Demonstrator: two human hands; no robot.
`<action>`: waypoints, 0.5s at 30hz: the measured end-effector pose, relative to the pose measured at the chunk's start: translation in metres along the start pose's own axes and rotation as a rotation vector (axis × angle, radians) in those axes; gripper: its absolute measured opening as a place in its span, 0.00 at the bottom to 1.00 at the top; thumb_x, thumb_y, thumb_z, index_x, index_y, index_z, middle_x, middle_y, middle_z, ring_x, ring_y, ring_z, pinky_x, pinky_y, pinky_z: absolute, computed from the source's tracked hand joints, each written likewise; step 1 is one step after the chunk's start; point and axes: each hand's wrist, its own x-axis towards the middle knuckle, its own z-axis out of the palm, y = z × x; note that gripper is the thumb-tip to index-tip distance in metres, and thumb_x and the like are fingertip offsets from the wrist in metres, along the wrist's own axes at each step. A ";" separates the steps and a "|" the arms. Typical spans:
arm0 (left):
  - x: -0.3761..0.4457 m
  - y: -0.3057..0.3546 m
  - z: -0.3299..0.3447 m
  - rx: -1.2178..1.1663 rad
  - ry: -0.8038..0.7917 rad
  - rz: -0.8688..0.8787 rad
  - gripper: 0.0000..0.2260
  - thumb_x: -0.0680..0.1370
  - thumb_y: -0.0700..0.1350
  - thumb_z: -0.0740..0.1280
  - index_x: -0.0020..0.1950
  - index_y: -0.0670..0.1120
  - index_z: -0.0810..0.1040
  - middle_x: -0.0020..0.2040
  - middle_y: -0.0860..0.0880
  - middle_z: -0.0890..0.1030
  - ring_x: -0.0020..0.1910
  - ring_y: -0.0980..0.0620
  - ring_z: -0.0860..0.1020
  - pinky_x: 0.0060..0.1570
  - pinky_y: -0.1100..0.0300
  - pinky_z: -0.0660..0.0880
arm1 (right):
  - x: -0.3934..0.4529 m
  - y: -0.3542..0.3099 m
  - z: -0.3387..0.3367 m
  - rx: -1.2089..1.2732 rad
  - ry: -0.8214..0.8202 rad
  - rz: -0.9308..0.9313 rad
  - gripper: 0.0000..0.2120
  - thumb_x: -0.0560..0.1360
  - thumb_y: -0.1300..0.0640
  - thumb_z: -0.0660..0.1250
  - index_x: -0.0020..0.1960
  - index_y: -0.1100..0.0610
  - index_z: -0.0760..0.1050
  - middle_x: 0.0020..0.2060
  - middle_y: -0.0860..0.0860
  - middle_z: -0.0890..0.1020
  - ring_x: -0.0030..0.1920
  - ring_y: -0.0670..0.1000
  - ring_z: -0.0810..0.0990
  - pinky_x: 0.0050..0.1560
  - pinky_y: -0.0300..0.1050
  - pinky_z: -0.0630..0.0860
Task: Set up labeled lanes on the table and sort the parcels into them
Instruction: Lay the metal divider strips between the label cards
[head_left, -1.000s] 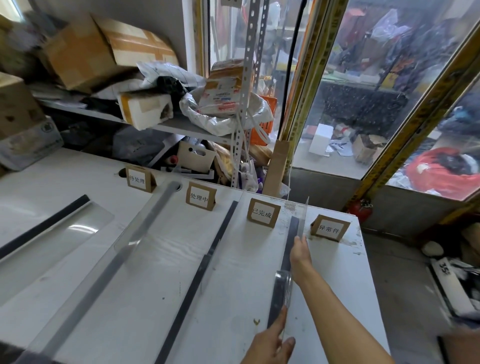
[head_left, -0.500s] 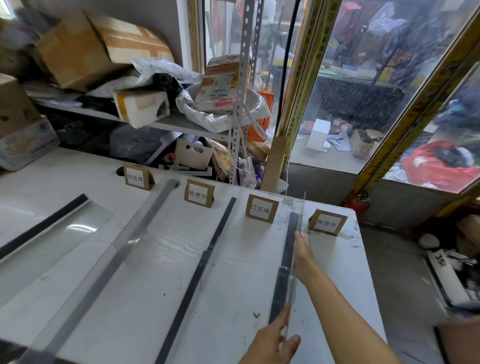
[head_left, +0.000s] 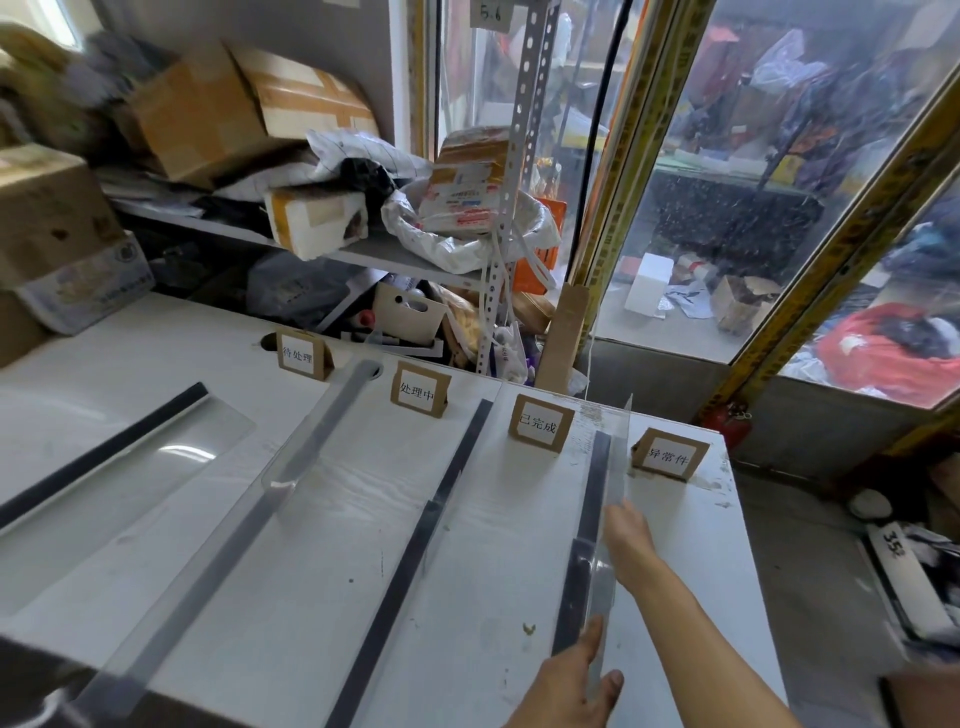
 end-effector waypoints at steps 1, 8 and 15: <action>-0.001 0.001 0.000 0.012 0.008 -0.006 0.35 0.80 0.65 0.61 0.82 0.59 0.51 0.80 0.55 0.65 0.76 0.51 0.68 0.77 0.56 0.62 | 0.000 -0.001 0.000 -0.012 0.012 0.003 0.13 0.87 0.57 0.53 0.62 0.63 0.73 0.47 0.59 0.79 0.45 0.57 0.78 0.49 0.53 0.75; -0.009 0.006 -0.001 0.002 -0.019 -0.005 0.40 0.73 0.73 0.60 0.82 0.63 0.50 0.79 0.57 0.65 0.77 0.51 0.66 0.78 0.51 0.61 | -0.014 -0.003 -0.003 -0.132 0.021 -0.011 0.13 0.87 0.58 0.54 0.64 0.64 0.71 0.51 0.60 0.79 0.46 0.56 0.78 0.44 0.50 0.75; -0.059 0.032 -0.039 0.085 0.025 0.106 0.34 0.82 0.61 0.62 0.83 0.58 0.48 0.82 0.57 0.57 0.80 0.54 0.57 0.78 0.59 0.52 | -0.056 -0.001 -0.005 -0.239 0.107 -0.157 0.20 0.84 0.58 0.64 0.72 0.61 0.62 0.60 0.63 0.78 0.42 0.54 0.78 0.37 0.47 0.75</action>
